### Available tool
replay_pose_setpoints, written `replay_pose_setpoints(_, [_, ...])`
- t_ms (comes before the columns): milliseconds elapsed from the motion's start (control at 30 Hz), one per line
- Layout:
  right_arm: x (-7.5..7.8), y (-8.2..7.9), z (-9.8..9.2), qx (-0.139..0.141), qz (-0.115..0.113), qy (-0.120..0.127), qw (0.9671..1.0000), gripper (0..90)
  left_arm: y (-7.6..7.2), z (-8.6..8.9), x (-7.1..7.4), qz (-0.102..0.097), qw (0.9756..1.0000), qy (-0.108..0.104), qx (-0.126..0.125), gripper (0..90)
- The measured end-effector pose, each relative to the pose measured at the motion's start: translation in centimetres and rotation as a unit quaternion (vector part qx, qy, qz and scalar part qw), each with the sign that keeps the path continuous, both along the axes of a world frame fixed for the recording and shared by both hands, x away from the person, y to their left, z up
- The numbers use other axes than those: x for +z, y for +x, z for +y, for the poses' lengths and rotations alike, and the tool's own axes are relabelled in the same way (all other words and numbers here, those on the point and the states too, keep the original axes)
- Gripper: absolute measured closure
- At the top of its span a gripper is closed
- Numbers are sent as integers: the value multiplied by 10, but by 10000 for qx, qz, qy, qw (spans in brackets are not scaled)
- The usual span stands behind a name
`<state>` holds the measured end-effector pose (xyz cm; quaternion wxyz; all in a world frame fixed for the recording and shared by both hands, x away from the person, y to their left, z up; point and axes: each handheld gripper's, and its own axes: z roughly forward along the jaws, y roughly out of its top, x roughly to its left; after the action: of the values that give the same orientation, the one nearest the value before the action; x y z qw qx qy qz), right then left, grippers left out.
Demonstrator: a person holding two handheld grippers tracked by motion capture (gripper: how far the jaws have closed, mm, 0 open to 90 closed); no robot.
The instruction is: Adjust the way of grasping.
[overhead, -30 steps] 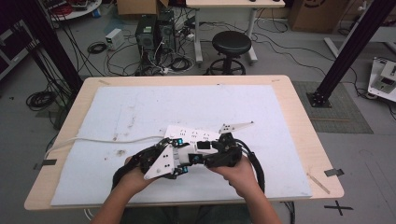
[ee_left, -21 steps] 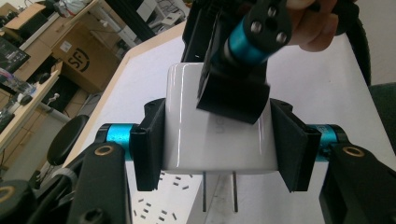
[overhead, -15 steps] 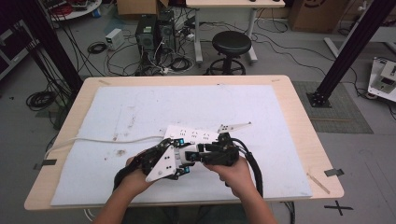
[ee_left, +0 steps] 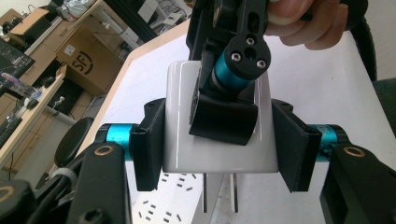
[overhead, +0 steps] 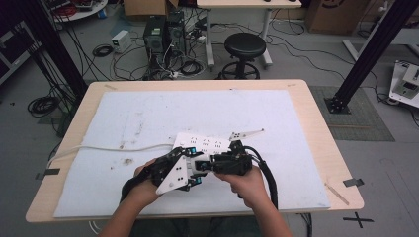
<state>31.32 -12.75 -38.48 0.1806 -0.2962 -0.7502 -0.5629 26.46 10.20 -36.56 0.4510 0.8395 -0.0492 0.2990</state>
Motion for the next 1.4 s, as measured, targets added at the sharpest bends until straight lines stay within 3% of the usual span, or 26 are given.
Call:
replay_pose_setpoints(133, [1,0,0,15,-7,13,10000,624,1,-1,0,61,10000,-29,26,409])
replay_pose_setpoints(200, [4,-1,-2,-22,-61,-84,9999,632,1,-1,0,29,9998,-168,79,287])
replay_pose_setpoints(300, [5,-1,-5,-83,-123,-113,9998,633,2,2,2,64,9994,-285,172,234])
replay_pose_setpoints(567, [14,3,-25,-387,-338,-280,9983,634,7,20,4,362,9984,-253,348,214])
replay_pose_setpoints(600, [15,4,-28,-418,-354,-296,9981,634,11,28,6,516,9975,-243,412,214])
replay_pose_setpoints(667, [19,6,-34,-509,-449,-395,9969,633,12,31,7,533,9969,-260,509,199])
replay_pose_setpoints(700, [24,7,-40,-601,-566,-515,9953,634,15,39,8,619,9955,-259,670,198])
replay_pose_setpoints(800, [26,8,-42,-633,-560,-559,9949,634,15,39,8,619,9955,-259,670,198])
replay_pose_setpoints(833, [26,8,-42,-633,-560,-559,9949,634,22,55,14,790,9922,-295,915,198])
replay_pose_setpoints(867, [33,12,-52,-757,-752,-694,9919,633,24,59,17,829,9917,-250,954,198])
replay_pose_setpoints(933, [37,15,-57,-834,-831,-769,9901,634,28,68,21,965,9892,-230,1076,198])
replay_pose_setpoints(967, [37,15,-57,-834,-831,-769,9901,634,28,68,21,965,9892,-230,1076,198])
replay_pose_setpoints(1000, [40,17,-63,-879,-977,-883,9874,634,33,75,24,1077,9877,-114,1128,198])
replay_pose_setpoints(1067, [40,17,-63,-879,-977,-883,9874,634,35,79,25,1118,9868,-83,1166,198])
replay_pose_setpoints(1100, [44,19,-67,-900,-1131,-1101,9834,633,45,94,28,1412,9817,14,1275,198])
replay_pose_setpoints(1200, [45,19,-69,-924,-1174,-1161,9819,633,45,94,28,1412,9817,14,1275,198])
replay_pose_setpoints(1233, [47,21,-74,-953,-1261,-1276,9792,633,60,111,29,1647,9753,142,1463,198])
replay_pose_setpoints(1300, [47,22,-76,-985,-1267,-1312,9783,634,65,118,28,1745,9727,137,1523,198])
replay_pose_setpoints(1400, [47,22,-76,-1008,-1240,-1335,9781,634,68,120,28,1779,9717,142,1548,198])
